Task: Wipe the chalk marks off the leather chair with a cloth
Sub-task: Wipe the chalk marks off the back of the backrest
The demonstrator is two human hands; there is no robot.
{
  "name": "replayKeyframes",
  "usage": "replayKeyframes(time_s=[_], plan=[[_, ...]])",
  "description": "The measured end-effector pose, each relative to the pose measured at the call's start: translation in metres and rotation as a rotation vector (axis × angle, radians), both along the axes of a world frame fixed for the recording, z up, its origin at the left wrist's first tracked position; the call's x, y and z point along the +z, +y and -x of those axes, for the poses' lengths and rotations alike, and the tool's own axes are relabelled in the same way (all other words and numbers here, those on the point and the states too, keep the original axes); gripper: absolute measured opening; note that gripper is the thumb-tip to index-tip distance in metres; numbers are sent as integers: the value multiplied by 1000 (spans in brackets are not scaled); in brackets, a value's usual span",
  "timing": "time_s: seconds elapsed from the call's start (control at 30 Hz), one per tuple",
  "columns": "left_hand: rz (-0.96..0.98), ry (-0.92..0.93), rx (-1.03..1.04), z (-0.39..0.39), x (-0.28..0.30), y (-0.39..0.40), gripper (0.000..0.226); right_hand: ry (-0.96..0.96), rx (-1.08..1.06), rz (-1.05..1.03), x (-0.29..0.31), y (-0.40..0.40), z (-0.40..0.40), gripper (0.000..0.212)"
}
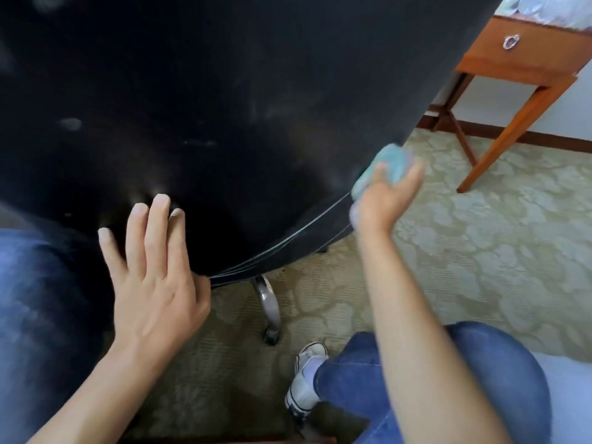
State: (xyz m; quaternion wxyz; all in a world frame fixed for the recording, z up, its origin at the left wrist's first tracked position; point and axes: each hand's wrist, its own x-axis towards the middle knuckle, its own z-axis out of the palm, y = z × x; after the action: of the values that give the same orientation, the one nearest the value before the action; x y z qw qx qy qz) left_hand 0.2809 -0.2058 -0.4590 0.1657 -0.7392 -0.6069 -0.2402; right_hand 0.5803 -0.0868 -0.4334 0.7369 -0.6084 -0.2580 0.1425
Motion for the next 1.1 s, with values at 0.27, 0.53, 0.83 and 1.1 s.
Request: replayKeyframes(time_s=[0.27, 0.53, 0.83, 1.1], plan=[[87, -62, -37, -6, -9, 5, 86, -1, 122, 131, -75, -29, 74, 55], [80, -33, -77, -4, -13, 6, 86, -52, 117, 39, -39, -25, 51, 54], [78, -27, -88, -3, -12, 6, 88, -14, 1, 34, -45, -7, 54, 38], [69, 1, -105, 2, -11, 6, 85, 19, 374, 287, -113, -55, 113, 40]])
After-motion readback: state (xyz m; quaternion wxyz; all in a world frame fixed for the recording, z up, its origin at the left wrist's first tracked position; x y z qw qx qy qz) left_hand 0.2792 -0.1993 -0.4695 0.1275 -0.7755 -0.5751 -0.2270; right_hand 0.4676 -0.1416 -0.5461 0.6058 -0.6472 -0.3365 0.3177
